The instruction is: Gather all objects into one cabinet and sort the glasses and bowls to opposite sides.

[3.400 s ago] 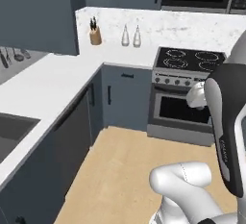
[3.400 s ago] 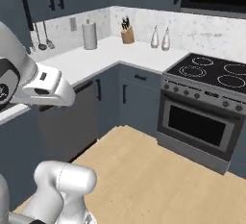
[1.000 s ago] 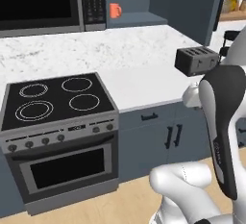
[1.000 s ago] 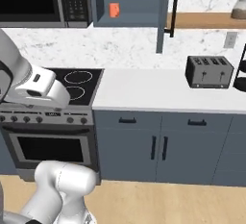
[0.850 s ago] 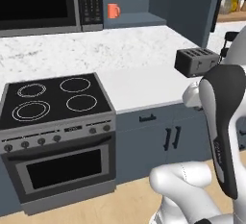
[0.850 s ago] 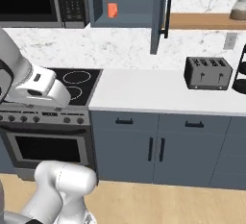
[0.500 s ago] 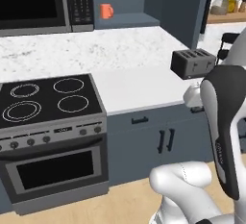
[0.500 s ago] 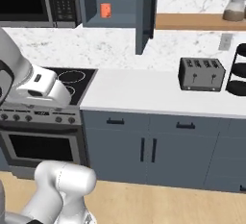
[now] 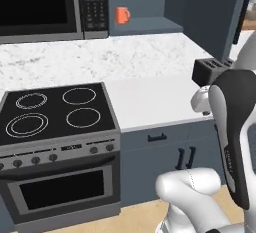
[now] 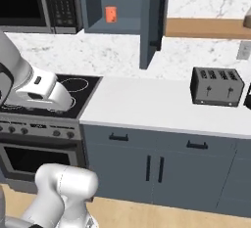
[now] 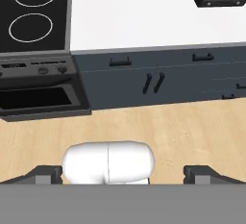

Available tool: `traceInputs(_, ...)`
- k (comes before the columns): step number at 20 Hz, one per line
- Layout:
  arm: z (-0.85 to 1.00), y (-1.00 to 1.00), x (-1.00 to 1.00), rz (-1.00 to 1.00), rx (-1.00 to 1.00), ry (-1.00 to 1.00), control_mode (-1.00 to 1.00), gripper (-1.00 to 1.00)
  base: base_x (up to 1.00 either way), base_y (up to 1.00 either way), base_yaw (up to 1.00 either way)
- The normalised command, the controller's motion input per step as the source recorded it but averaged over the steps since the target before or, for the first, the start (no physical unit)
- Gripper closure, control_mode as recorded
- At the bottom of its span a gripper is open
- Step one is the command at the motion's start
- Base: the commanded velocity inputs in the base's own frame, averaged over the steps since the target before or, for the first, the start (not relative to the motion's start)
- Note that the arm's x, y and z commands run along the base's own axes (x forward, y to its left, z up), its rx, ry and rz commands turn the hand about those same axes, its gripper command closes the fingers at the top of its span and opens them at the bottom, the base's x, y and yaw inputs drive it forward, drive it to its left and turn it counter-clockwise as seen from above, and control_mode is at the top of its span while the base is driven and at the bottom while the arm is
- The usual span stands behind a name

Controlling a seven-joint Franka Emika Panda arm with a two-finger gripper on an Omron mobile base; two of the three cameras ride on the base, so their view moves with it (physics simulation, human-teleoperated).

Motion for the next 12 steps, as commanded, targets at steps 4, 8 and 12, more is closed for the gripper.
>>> traceInputs(4,0.00,0.00,0.00,0.00,0.00,0.00,1.00,-1.00,0.64,0.00,0.12)
traceInputs(8,0.00,0.00,0.00,0.00,0.00,0.00,1.00,-1.00,0.57,-0.05,0.09)
traceInputs(12,0.00,0.00,0.00,0.00,0.00,0.00,1.00,-1.00,0.56,-0.02,0.10)
